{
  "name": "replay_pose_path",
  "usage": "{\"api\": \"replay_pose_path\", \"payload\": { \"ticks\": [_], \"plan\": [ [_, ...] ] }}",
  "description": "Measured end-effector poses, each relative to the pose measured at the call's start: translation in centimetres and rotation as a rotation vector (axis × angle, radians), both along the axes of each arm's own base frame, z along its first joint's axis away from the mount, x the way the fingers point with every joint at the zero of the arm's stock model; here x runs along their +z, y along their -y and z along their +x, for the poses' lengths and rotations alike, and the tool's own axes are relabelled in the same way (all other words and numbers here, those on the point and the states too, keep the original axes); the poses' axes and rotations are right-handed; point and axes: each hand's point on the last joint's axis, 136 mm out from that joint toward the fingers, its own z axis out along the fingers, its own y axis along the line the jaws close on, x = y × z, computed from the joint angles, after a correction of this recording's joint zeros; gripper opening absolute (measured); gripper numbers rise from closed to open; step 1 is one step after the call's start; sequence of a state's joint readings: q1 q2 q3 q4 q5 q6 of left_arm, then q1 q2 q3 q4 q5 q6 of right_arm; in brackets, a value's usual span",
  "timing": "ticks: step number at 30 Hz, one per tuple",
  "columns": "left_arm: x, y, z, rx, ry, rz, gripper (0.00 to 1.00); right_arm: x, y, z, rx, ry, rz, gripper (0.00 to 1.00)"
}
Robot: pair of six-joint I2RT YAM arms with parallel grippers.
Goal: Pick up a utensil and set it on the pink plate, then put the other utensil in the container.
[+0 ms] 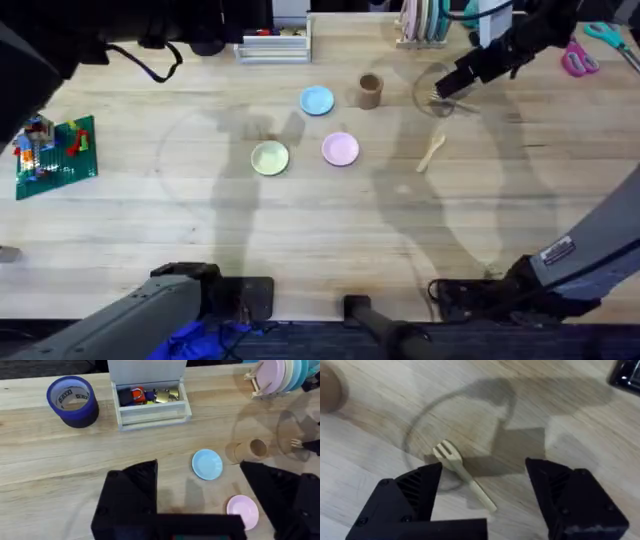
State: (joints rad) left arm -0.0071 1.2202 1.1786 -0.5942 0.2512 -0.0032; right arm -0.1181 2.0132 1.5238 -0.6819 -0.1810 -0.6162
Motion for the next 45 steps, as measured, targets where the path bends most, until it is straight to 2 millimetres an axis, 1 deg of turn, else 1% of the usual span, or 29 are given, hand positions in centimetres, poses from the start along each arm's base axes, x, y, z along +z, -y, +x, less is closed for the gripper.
{"api": "replay_pose_path", "payload": {
  "ticks": [3,6,14,20,24,30,33,36,42,45],
  "plan": [
    [0.0,0.0,0.0,0.000,0.000,0.000,0.992,-0.1,-0.1,-0.4,0.022,-0.011,-0.005,0.991],
    [0.0,0.0,0.0,0.000,0.001,0.000,0.992,-0.4,-0.3,-1.2,0.066,-0.039,-0.014,0.982],
    [0.1,0.0,0.1,0.000,0.007,0.000,0.991,-0.4,-0.8,-1.3,0.167,-0.026,-0.042,0.990],
    [0.1,0.0,0.1,0.000,0.007,0.000,0.991,-0.4,-1.9,-1.3,0.294,-0.005,-0.074,0.988],
    [0.1,0.0,0.1,0.000,0.007,0.000,0.991,-0.5,-2.3,-1.6,0.332,-0.013,-0.079,0.996],
    [0.1,0.0,0.1,0.000,0.007,0.000,0.992,-0.7,-2.4,-2.2,0.345,-0.038,-0.077,0.994],
    [0.1,0.0,0.1,0.000,0.007,0.000,0.992,-1.1,-2.4,-2.4,0.346,-0.051,-0.075,0.961],
    [0.1,0.0,0.1,0.000,0.007,0.000,0.992,-2.0,-2.4,-2.6,0.350,-0.074,-0.069,0.917],
    [0.1,0.0,0.1,0.000,0.008,0.000,0.991,-2.0,-2.4,-2.6,0.349,-0.078,-0.068,0.908],
    [0.2,0.0,0.1,0.000,0.008,0.000,0.991,-2.0,-2.4,-2.7,0.354,-0.084,-0.068,0.850]
  ]
}}
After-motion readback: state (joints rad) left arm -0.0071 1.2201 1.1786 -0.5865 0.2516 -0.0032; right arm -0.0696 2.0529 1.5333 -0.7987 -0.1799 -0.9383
